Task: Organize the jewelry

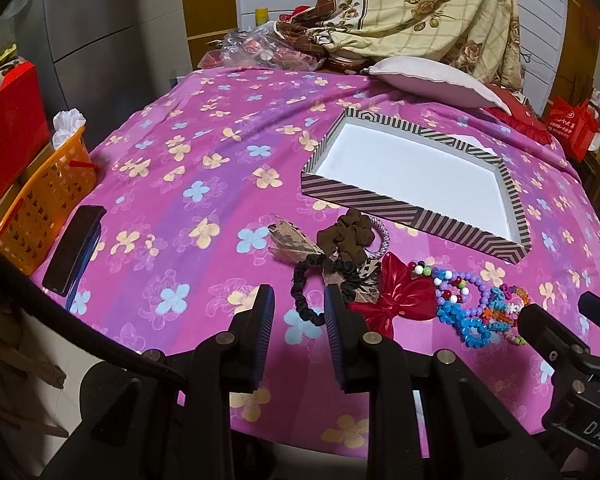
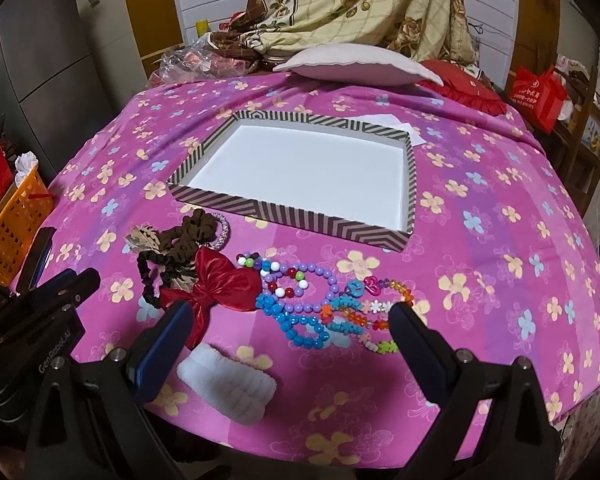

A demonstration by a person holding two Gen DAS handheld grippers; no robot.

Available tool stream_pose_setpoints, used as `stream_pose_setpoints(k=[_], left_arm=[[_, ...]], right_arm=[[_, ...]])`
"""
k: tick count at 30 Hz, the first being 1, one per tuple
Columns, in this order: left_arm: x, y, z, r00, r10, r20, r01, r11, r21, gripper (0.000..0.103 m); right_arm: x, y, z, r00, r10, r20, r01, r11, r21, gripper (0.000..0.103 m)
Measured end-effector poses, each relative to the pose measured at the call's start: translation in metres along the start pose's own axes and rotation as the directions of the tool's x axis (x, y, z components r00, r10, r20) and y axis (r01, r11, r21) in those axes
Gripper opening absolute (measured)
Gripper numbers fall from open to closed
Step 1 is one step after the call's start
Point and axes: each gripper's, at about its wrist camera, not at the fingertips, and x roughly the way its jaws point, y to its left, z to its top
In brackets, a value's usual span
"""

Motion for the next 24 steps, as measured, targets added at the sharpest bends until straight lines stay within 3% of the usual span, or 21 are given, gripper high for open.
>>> stream_pose_setpoints(k=[24], left_arm=[[0.006, -0.003, -0.002, 1.000, -0.006, -0.023, 0.006, 1.000, -0.003, 0.038]], right_arm=[[0.015, -0.008, -0.005, 0.997, 0.005, -0.072, -0.004, 1.000, 0.015, 0.100]])
